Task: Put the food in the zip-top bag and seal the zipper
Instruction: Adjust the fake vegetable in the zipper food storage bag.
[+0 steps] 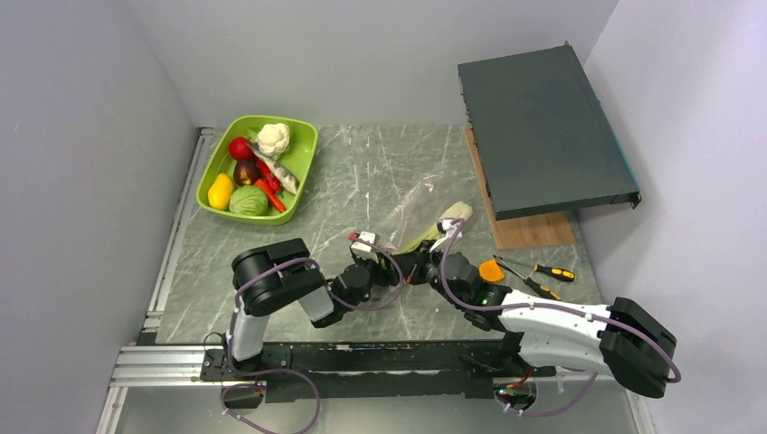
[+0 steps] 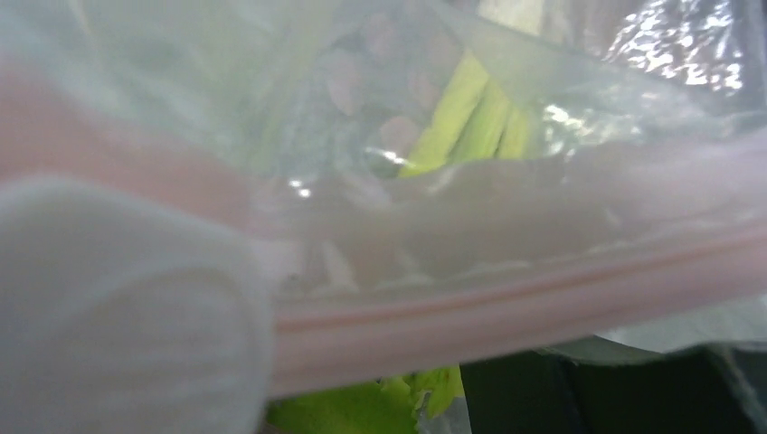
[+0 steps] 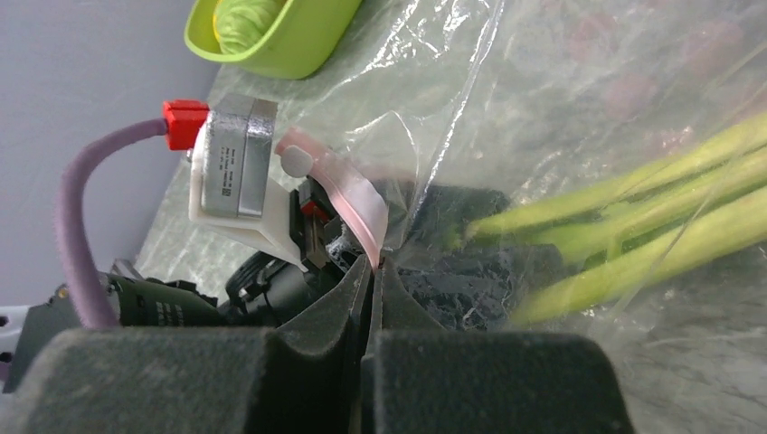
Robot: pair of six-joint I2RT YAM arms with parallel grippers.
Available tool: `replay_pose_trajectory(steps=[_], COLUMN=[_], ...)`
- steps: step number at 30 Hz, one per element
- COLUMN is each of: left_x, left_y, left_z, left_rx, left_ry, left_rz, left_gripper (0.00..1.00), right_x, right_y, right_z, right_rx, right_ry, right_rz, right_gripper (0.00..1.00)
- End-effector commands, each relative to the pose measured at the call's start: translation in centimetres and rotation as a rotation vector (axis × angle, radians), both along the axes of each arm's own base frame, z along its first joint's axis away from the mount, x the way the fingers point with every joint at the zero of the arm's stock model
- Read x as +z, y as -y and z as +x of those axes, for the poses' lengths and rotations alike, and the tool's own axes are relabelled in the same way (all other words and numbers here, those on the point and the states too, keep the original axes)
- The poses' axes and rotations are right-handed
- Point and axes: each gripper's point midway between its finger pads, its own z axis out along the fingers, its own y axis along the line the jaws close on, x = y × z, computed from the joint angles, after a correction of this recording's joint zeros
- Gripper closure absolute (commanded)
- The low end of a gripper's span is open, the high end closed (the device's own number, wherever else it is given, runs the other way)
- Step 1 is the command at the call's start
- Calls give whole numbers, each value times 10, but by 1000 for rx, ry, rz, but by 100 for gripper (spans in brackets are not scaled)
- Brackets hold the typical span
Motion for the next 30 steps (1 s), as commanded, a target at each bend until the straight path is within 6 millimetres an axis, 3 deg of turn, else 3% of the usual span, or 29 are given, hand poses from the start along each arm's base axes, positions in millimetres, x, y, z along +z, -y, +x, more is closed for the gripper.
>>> replay_pose_trajectory(steps=[1, 4, 6, 9, 11, 13, 18, 23, 26, 30], left_x=[-72, -89, -99, -101, -94, -81, -29, 35, 67, 115], left_y=[-13, -15, -17, -23, -25, -26, -16, -6, -8, -12], left_z=[-32, -33, -32, -29, -28, -30, -52, -79, -86, -90], left_rx=[-130, -135, -130, -104, -102, -100, -194, -328, -346, -354], left_ry=[-86, -108, -116, -104, -98, -109, -172, -205, -215, -172], left_rz=[259, 346, 411, 443, 459, 449, 347, 240, 196, 127], left_gripper=[32, 39, 50, 71, 87, 100, 100, 100, 100, 100], right_x=[-17, -32, -42, -46, -38, -28, 5, 59, 74, 77], right_y=[4, 12, 19, 28, 32, 36, 42, 19, 6, -12], right_z=[-15, -21, -24, -23, -18, -11, 8, 20, 22, 18], right_rx=[69, 82, 74, 46, 12, -40, -194, -165, -130, -37], right_ry=[4, 1, -9, -6, 4, 0, -75, -62, -58, -41], right_rz=[-67, -113, -137, -151, -154, -156, -193, -195, -197, -193], right_gripper=[100, 100, 100, 100, 100, 100, 100, 100, 100, 100])
